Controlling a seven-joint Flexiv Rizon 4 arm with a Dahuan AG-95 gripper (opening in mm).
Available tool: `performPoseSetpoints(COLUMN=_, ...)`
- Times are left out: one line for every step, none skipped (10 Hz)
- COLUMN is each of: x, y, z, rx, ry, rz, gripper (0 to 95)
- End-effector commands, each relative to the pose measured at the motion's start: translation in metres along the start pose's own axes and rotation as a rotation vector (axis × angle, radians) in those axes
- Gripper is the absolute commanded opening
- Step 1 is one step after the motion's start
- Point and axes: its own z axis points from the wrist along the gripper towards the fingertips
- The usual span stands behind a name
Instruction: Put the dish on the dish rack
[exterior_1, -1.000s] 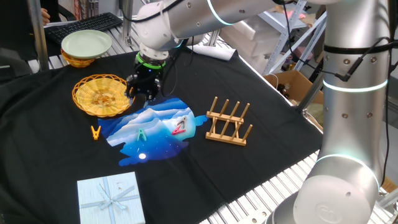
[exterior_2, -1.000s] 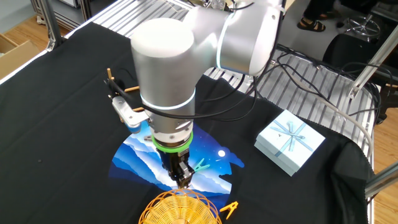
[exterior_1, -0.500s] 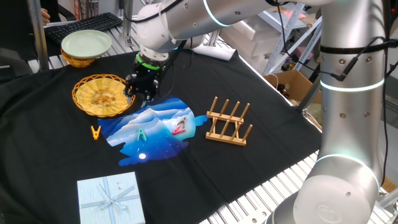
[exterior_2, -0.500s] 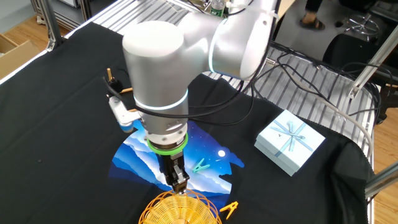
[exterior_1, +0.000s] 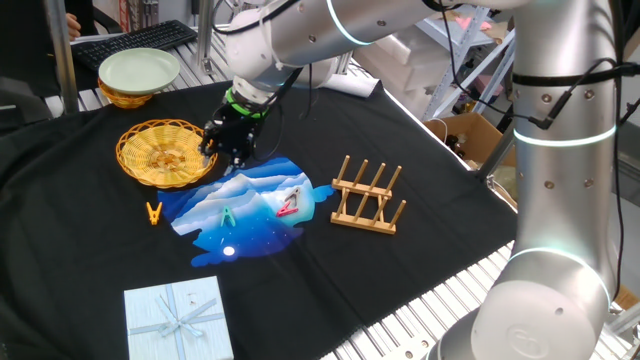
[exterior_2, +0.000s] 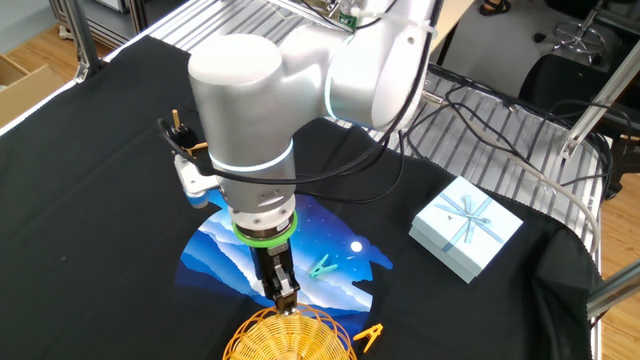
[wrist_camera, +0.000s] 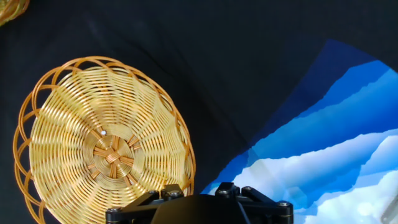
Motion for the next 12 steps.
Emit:
performPoseSetpoints(x=-0.002, y=0.002, z=0.004, rx=-0.005, ry=-0.009, rz=0.008, gripper=38.0)
performPoseSetpoints(x=-0.002, y=0.002, z=0.005, rx=-0.009, ry=-0.008, rz=0.012, gripper=38.0)
performPoseSetpoints(x=-0.003, y=0.004, z=0.007, rx=-0.023, ry=-0.006, rz=0.027, gripper=38.0)
performPoseSetpoints(x=-0.004, y=0.006, z=0.009, rx=-0.033, ry=-0.005, rz=0.042, gripper=38.0)
performPoseSetpoints(x=-0.005, y=0.008, z=0.010, rx=-0.042, ry=-0.003, rz=0.053, gripper=38.0)
performPoseSetpoints(x=-0.005, y=0.010, z=0.012, rx=-0.042, ry=-0.007, rz=0.054, gripper=38.0)
performPoseSetpoints(x=-0.006, y=0.012, z=0.012, rx=-0.042, ry=-0.008, rz=0.056, gripper=38.0)
performPoseSetpoints(x=-0.007, y=0.015, z=0.013, rx=-0.045, ry=-0.011, rz=0.062, gripper=38.0)
performPoseSetpoints(x=-0.008, y=0.017, z=0.013, rx=-0.049, ry=-0.015, rz=0.066, gripper=38.0)
performPoseSetpoints(x=-0.008, y=0.019, z=0.015, rx=-0.053, ry=-0.023, rz=0.066, gripper=38.0)
performPoseSetpoints(x=-0.009, y=0.020, z=0.017, rx=-0.057, ry=-0.030, rz=0.064, gripper=38.0)
performPoseSetpoints(x=-0.009, y=0.020, z=0.018, rx=-0.061, ry=-0.035, rz=0.063, gripper=38.0)
